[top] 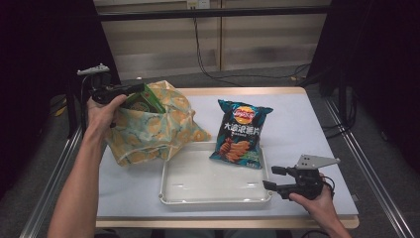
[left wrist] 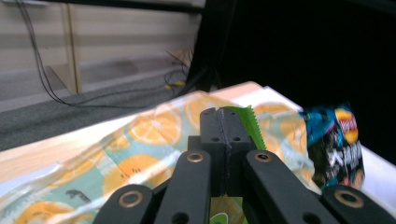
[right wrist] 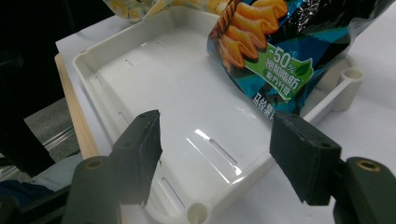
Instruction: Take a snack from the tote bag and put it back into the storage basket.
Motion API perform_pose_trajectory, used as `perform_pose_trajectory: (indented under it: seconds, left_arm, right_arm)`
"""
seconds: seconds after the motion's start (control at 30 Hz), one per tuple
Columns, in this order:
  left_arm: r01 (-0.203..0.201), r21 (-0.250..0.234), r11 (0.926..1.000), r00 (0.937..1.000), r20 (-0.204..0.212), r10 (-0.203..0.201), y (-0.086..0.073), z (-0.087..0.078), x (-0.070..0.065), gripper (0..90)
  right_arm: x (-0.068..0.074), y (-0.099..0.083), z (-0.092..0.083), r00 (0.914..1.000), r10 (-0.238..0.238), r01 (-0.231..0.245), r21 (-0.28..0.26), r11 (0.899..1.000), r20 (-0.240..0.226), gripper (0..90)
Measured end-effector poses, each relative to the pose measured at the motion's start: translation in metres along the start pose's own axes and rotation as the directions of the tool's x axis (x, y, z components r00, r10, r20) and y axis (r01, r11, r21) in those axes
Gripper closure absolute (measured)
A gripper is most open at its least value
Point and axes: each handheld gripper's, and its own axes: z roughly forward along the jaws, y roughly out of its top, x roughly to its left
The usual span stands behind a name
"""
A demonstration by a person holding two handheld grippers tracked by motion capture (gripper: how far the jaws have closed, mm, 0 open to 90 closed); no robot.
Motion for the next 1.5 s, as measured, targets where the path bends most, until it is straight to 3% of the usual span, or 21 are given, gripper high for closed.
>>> perform_pose_trajectory:
  seconds: [0.3,0.7,0.8,1.0,1.17,1.4,1.5]
  left_arm:
    - [-0.036,-0.043,0.9984,0.9993,0.01,0.037,0.018,-0.011,-0.014,90.0]
    - [-0.049,-0.101,0.9937,0.9986,0.015,0.05,0.042,-0.012,-0.03,90.0]
    - [-0.065,-0.099,0.993,0.9978,0.01,0.066,0.047,-0.013,-0.034,90.0]
    - [-0.06,-0.111,0.992,0.9982,0.0,0.06,0.058,-0.014,-0.036,90.0]
    - [-0.059,-0.123,0.9906,0.9981,0.009,0.061,0.062,-0.012,-0.038,90.0]
    - [-0.085,-0.133,0.9875,0.9962,0.01,0.087,0.067,-0.022,-0.051,90.0]
    - [-0.092,-0.141,0.9857,0.9946,0.033,0.098,0.065,-0.027,-0.059,90.0]
  right_arm:
    - [0.0,-0.001,0.0,1.0,0.0,0.0,0.001,1.0,-0.001,33.6]
    - [0.0,-0.001,0.0,1.0,0.005,-0.005,0.0,1.0,-0.005,33.5]
    - [0.0,-0.001,0.0,1.0,0.004,-0.004,0.001,1.0,-0.004,33.5]
    - [0.0,-0.001,0.0,1.0,0.005,-0.005,0.0,1.0,-0.008,33.4]
    - [-0.001,-0.002,0.0,1.0,0.003,-0.003,0.001,1.0,-0.007,33.4]
    - [0.0,-0.001,0.0,1.0,0.005,-0.005,-0.001,1.0,-0.008,33.4]
    - [0.0,0.0,-0.001,1.0,0.003,-0.003,-0.009,1.0,-0.007,33.5]
